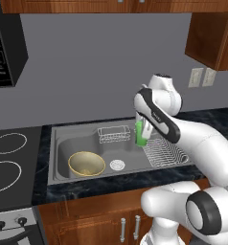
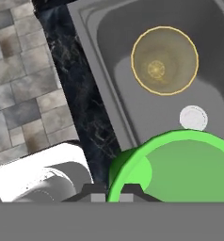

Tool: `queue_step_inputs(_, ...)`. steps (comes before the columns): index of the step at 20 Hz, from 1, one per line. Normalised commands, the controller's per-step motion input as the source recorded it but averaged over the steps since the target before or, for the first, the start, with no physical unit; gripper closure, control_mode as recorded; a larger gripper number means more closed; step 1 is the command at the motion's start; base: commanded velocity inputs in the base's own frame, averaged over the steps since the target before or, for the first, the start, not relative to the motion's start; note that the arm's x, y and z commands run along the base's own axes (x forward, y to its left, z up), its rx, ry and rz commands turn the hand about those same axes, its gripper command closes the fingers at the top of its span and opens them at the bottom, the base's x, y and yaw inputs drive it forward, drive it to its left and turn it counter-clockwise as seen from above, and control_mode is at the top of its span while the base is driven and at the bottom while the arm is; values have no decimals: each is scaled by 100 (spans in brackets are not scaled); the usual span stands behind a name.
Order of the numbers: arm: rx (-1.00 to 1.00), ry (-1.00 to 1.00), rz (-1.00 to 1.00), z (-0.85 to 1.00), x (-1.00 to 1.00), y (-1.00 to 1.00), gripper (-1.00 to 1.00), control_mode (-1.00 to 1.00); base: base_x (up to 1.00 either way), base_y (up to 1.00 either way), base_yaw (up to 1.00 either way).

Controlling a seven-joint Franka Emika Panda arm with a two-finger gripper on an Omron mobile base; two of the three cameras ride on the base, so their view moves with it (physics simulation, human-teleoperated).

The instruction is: Remove the apple and pear from the sink. Then move the bowl and cup from the counter to the sink for washing.

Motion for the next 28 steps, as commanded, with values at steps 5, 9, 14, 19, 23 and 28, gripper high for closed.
queue_step_inputs(5,-9,1,0,-21,15,1,100,-100,0,0,0)
queue_step_inputs(9,-4,0,0,-22,6,0,100,-100,0,0,0)
queue_step_inputs(14,0,0,0,-26,11,0,100,-100,0,0,0)
queue_step_inputs(19,0,0,0,-24,14,1,100,-100,0,0,0)
queue_step_inputs(23,0,0,0,-24,20,0,100,-100,0,0,0)
queue_step_inputs(28,0,0,0,-22,17,4,100,-100,0,0,0)
